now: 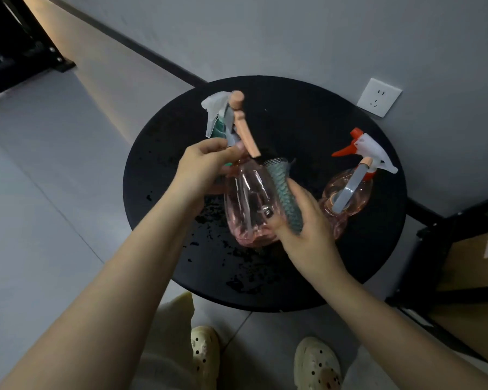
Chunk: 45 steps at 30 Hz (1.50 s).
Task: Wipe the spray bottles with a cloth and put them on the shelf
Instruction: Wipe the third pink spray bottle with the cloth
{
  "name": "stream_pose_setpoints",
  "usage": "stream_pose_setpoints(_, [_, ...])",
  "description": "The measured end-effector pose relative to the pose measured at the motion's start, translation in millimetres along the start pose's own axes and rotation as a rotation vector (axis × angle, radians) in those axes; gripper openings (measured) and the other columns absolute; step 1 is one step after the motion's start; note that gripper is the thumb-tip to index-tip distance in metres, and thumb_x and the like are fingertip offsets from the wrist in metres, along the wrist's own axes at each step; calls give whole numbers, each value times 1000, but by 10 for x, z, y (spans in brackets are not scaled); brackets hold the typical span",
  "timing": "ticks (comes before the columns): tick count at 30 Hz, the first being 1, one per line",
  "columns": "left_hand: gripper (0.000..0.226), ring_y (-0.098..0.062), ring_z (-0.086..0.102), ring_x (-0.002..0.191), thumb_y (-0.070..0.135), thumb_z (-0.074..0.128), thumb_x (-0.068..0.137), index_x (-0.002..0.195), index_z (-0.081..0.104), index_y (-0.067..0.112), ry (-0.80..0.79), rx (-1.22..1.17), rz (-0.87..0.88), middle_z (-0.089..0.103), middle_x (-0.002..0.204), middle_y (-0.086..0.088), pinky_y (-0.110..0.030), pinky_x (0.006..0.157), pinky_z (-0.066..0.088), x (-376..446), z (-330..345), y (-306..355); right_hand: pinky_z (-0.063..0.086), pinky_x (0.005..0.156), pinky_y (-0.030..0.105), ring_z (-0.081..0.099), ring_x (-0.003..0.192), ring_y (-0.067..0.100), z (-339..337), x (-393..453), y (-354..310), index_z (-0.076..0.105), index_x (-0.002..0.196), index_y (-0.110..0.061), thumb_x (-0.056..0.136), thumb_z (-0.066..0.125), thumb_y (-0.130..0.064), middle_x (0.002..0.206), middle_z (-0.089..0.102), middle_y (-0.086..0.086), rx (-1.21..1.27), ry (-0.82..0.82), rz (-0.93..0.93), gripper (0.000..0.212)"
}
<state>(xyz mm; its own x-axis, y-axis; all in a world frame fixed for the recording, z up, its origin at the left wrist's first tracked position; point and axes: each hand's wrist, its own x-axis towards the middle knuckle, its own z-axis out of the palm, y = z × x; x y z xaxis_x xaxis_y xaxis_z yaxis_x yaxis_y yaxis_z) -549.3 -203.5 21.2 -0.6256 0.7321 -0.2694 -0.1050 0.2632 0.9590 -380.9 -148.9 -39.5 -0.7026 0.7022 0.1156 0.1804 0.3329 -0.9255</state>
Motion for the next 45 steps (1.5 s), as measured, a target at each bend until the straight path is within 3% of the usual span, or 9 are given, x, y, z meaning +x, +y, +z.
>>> stream_pose_setpoints(4, [23,-11,58,57,14,53,89,76,71,20,-66,-13,-86,63,69,1,-23,51,50,66,-33,-45,22,111,15,31,135,2,-70,74,-56,33,141,-23,95,40,-25,142,36,-12,-194,-42,-277,47])
stream_pose_setpoints(8, [36,-25,52,69,3,47,86,65,73,18,-104,-33,-73,60,75,-9,-29,59,48,72,-4,-66,20,114,20,30,139,15,-141,171,-137,37,140,-17,95,40,-15,143,34,-9,-269,-137,-391,45])
stream_pose_setpoints(12, [35,-30,55,89,9,52,89,65,76,18,-150,-127,-118,64,84,-10,-49,94,45,106,-60,-71,32,111,33,34,136,29,-199,107,-120,49,133,-8,92,46,-5,140,44,3,-444,-212,-616,42])
stream_pose_setpoints(18, [16,-15,55,67,28,58,87,78,69,19,-114,-50,-124,63,69,2,-24,60,49,188,-121,-71,41,104,46,38,134,32,-274,-56,38,56,128,-9,91,57,-1,136,52,6,-765,-402,-953,37])
stream_pose_setpoints(23, [21,-17,44,63,19,55,91,74,68,18,-148,-22,-118,54,70,-4,-19,50,39,210,-68,-114,36,108,39,38,134,28,-291,64,-1,54,130,-11,89,57,2,137,51,5,-774,-364,-928,43])
stream_pose_setpoints(31, [19,-21,62,75,6,51,90,83,69,8,-253,-120,-109,67,81,-9,-35,81,52,150,17,-173,37,107,36,29,139,20,-300,229,-96,47,136,-12,92,40,-11,144,42,4,-603,-281,-619,45])
stream_pose_setpoints(34, [20,-23,62,76,10,54,90,80,71,11,-261,-152,-118,67,80,-10,-38,82,50,168,-11,-172,37,108,35,33,137,24,-284,164,-70,50,133,-9,91,45,-7,142,45,5,-604,-292,-681,42])
stream_pose_setpoints(39, [32,-15,61,63,15,54,91,66,74,21,-181,-86,-82,68,65,1,-30,62,46,200,-86,-156,39,107,42,38,134,30,-296,-51,47,57,126,-8,89,58,2,135,53,7,-730,-383,-918,38])
stream_pose_setpoints(45, [31,-11,60,62,16,52,93,69,71,21,-154,-48,-68,65,66,3,-29,64,51,216,-92,-149,41,105,42,39,134,28,-306,-74,72,56,128,-10,93,55,-4,136,53,5,-762,-400,-977,35])
